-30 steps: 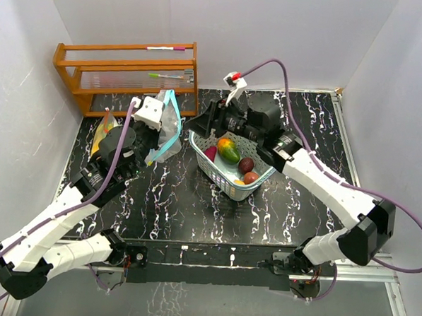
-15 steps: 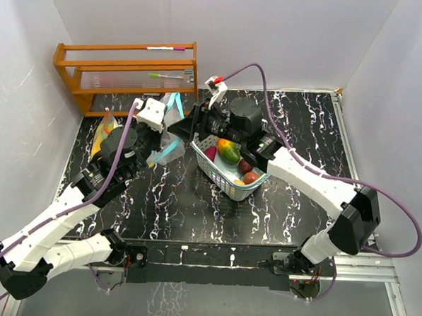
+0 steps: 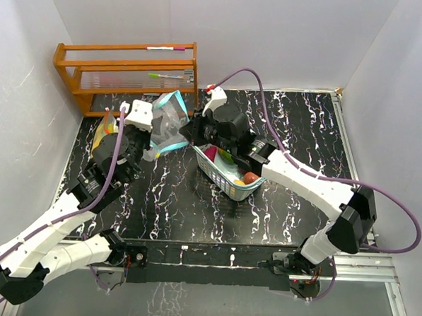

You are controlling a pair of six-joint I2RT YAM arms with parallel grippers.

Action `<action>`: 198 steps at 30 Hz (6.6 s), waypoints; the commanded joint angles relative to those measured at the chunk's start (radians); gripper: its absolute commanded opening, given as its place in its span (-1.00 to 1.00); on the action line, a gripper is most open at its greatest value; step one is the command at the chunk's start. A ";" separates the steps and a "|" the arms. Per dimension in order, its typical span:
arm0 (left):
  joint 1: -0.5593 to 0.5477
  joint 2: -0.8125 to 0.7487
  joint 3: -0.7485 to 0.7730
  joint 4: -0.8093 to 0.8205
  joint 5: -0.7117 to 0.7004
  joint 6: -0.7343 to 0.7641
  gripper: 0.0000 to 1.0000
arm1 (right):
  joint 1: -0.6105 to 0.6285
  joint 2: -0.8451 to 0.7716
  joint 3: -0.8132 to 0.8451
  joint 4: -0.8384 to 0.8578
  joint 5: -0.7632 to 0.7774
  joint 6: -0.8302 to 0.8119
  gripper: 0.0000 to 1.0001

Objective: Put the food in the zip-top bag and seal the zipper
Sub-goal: Open the zipper of the food storage bag, then pick up the fake fruit from the bin, then place the fake fruit in the zipper food storage bag.

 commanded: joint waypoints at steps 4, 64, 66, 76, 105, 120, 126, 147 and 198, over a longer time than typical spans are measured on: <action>-0.001 -0.099 -0.117 0.392 -0.502 0.349 -1.00 | 0.002 -0.129 -0.140 -0.214 0.468 0.041 -0.85; 0.002 0.004 -0.132 -0.100 -0.240 -0.073 -1.00 | -0.219 0.175 -0.157 -0.326 0.238 -0.254 0.90; 0.001 0.002 -0.135 -0.096 -0.237 -0.070 -1.00 | -0.219 0.223 -0.148 -0.328 0.247 -0.254 0.90; 0.000 -0.010 -0.151 -0.079 -0.220 -0.067 -1.00 | -0.219 0.325 -0.187 -0.219 0.273 -0.228 0.32; 0.001 0.029 -0.140 -0.111 -0.178 -0.106 -1.00 | -0.220 -0.237 -0.229 -0.195 -0.175 -0.268 -0.46; 0.001 0.049 -0.149 -0.109 -0.166 -0.112 -1.00 | -0.144 -0.398 -0.300 -0.037 -0.594 -0.297 -0.46; 0.001 0.056 -0.140 -0.113 -0.169 -0.111 -1.00 | -0.053 -0.360 -0.320 -0.089 -0.614 -0.328 -0.46; 0.001 0.022 -0.119 -0.125 -0.027 -0.173 -1.00 | -0.014 -0.216 -0.261 -0.177 -0.414 -0.294 -0.46; 0.001 -0.089 0.018 -0.299 -0.118 -0.275 -1.00 | -0.113 -0.110 -0.001 -0.487 0.194 -0.190 0.97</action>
